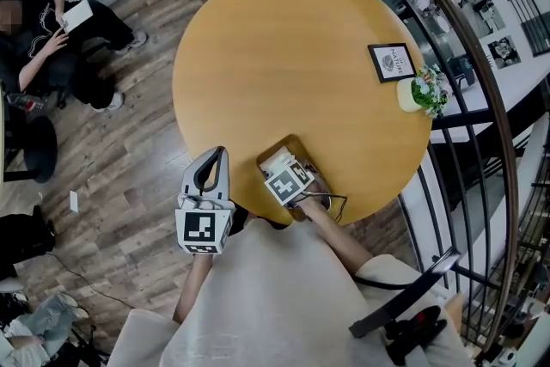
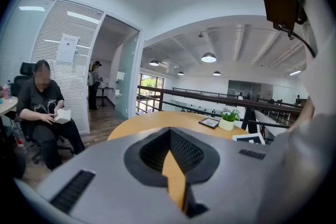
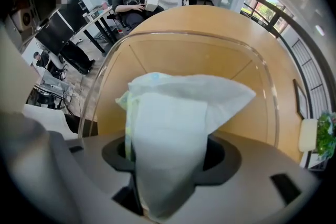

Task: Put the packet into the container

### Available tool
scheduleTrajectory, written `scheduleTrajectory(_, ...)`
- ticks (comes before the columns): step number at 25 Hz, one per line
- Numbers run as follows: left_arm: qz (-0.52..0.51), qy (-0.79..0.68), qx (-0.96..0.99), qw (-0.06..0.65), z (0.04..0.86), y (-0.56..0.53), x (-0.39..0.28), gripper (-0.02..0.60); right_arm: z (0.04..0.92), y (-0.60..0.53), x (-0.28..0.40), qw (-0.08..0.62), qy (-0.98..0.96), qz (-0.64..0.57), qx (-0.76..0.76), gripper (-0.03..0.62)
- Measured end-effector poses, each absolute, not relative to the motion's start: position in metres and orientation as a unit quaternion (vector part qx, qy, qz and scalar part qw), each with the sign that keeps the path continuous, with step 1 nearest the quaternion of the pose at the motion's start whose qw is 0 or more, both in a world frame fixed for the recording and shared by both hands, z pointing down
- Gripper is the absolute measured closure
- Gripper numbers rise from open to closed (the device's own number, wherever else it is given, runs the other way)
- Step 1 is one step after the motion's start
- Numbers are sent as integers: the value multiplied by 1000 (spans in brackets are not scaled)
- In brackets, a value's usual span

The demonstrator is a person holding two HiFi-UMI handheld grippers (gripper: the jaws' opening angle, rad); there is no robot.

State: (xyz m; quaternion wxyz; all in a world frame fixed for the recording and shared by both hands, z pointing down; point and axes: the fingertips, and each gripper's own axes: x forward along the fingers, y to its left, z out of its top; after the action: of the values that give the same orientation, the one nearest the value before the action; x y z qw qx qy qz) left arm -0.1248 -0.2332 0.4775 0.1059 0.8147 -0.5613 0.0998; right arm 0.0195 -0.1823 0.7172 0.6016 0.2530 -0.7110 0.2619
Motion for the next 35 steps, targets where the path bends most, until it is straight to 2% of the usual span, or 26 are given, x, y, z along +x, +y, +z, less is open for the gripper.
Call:
scheduleTrajectory(11,95,-559,817,102,475,-234,-128,577,715,-183,17,598,-716,253,256,321)
scheduleTrajectory(19,88,-552,823,99,473,-234,-125,577,692,-185,17,587,-735,228,251,278)
scheduleTrajectory(35,91,-537,833,97,472,-234,-118,577,600,-203,31,505,-774,188,334,276)
